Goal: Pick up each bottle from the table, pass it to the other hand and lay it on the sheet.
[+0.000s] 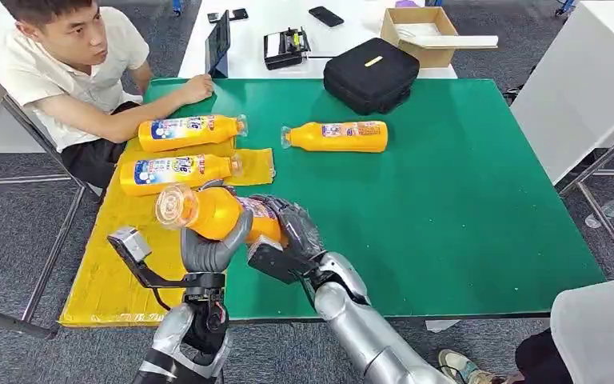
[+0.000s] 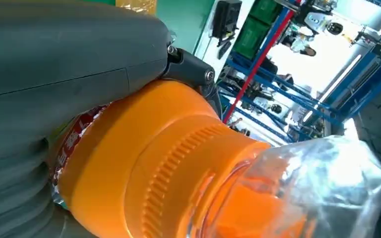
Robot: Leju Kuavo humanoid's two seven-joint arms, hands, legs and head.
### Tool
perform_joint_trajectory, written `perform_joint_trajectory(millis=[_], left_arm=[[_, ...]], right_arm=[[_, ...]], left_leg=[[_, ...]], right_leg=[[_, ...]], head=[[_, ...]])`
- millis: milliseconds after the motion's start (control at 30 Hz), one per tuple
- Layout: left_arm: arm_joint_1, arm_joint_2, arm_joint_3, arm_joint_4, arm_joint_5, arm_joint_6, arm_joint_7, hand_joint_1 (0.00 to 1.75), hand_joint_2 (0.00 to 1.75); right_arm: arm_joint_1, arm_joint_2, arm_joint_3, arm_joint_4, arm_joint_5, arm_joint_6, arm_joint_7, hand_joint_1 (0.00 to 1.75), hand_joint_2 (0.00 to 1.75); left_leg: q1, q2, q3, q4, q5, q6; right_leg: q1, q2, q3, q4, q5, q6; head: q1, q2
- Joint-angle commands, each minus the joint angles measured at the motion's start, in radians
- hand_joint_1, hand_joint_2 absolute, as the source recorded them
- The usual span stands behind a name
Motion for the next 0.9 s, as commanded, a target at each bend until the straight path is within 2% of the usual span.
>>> perform_joint_trajectory(millis=[33,233,267,333,367,467,533,567,600,667,767,800,900], left_arm=[[-0.041,-0.037,-0.053,0.04,0.005,-0.023,0.002,1.75,1.75],[-0.034,-0.032,-0.054,0.018,-0.044,-0.016,-0.019,1.75,1.75],[-0.031,-0.032,-0.059,0.009,-0.072,0.001,-0.028,1.75,1.75],[-0.03,-0.028,-0.07,0.001,-0.127,0.034,-0.045,1.75,1.75],[-0.028,-0.023,-0.083,-0.008,-0.193,0.074,-0.071,1.75,1.75],[-0.006,-0.02,-0.083,-0.041,-0.269,0.095,-0.082,1.75,1.75],[0.003,-0.014,-0.082,-0.063,-0.351,0.145,-0.099,1.75,1.75],[0.01,-0.012,-0.078,-0.077,-0.396,0.177,-0.108,1.75,1.75],[0.014,-0.009,-0.072,-0.085,-0.418,0.197,-0.111,1.75,1.75],[0.026,0.002,-0.06,-0.103,-0.534,0.319,-0.13,1.75,1.75],[0.034,0.012,-0.042,-0.098,-0.542,0.353,-0.124,1.75,1.75],[0.039,0.017,-0.044,-0.098,-0.53,0.346,-0.124,1.75,1.75],[0.058,0.027,-0.039,-0.115,-0.535,0.362,-0.138,1.75,1.75]], right_arm=[[-0.053,-0.033,0.02,0.042,0.0,0.01,0.009,1.75,1.75],[-0.048,-0.029,0.002,0.046,-0.017,0.007,0.01,1.75,1.75],[-0.044,-0.031,-0.002,0.041,-0.019,0.006,0.01,1.5,1.75],[-0.036,-0.031,-0.015,0.035,-0.029,0.0,0.013,0.1,1.75],[-0.021,-0.023,-0.037,0.023,-0.03,-0.037,0.02,0.0,1.75],[0.002,-0.017,-0.079,-0.005,-0.006,-0.074,0.036,0.0,1.75],[0.033,-0.019,-0.134,-0.054,0.072,-0.209,0.028,0.0,1.75],[0.054,-0.021,-0.163,-0.094,0.184,-0.35,0.04,0.0,1.75],[0.07,-0.026,-0.187,-0.122,0.207,-0.369,0.047,0.0,1.75],[0.127,-0.051,-0.258,-0.207,0.298,-0.501,0.068,0.0,1.75],[0.164,-0.097,-0.342,-0.213,0.264,-0.57,0.057,0.0,1.75],[0.178,-0.111,-0.379,-0.21,0.225,-0.585,0.03,0.0,1.75],[0.222,-0.131,-0.465,-0.228,0.15,-0.588,-0.014,0.0,1.75]], left_leg=[[0.001,-0.001,0.001,0.001,-0.001,0.001],[0.001,0.0,0.002,0.002,-0.001,0.001],[0.0,-0.001,0.0,0.0,0.0,0.0],[0.0,-0.001,0.0,0.001,0.0,0.0],[0.001,-0.001,0.002,0.001,-0.001,0.001],[0.001,0.0,0.004,0.002,-0.003,0.001],[0.0,-0.001,0.001,0.0,-0.001,0.0],[0.001,-0.001,0.002,0.0,-0.001,0.001],[0.001,0.0,0.002,0.001,-0.002,0.001],[0.001,-0.002,0.002,0.0,-0.002,0.001],[0.0,-0.003,0.002,-0.001,-0.001,0.001],[0.001,-0.004,0.005,-0.002,-0.001,0.001],[0.0,-0.003,0.001,-0.001,0.0,0.001]], right_leg=[[0.001,-0.002,0.002,0.0,-0.001,-0.003],[0.002,-0.002,0.003,0.0,-0.001,-0.003],[0.001,-0.002,0.001,0.0,-0.001,-0.002],[0.001,-0.002,0.001,0.0,-0.001,-0.002],[0.002,-0.003,0.004,0.0,-0.001,-0.003],[0.002,-0.002,0.006,0.0,-0.002,-0.005],[0.001,-0.002,0.002,0.0,-0.001,-0.002],[0.001,-0.002,0.004,-0.001,-0.002,-0.003],[0.001,-0.002,0.003,-0.001,-0.001,-0.003],[0.001,-0.003,0.004,-0.001,-0.002,-0.003],[0.001,-0.004,0.004,-0.002,-0.001,-0.002],[0.002,-0.006,0.009,-0.004,-0.002,-0.004],[0.0,-0.004,0.004,-0.002,-0.001,-0.002]], head=[[0.0,0.0],[0.0,0.0],[0.0,0.0],[0.0,0.0],[0.0,0.0],[0.0,0.0],[0.0,0.0],[0.0,0.0],[0.0,0.0],[0.0,0.0],[0.0,0.0],[0.0,0.0],[0.0,0.0]])
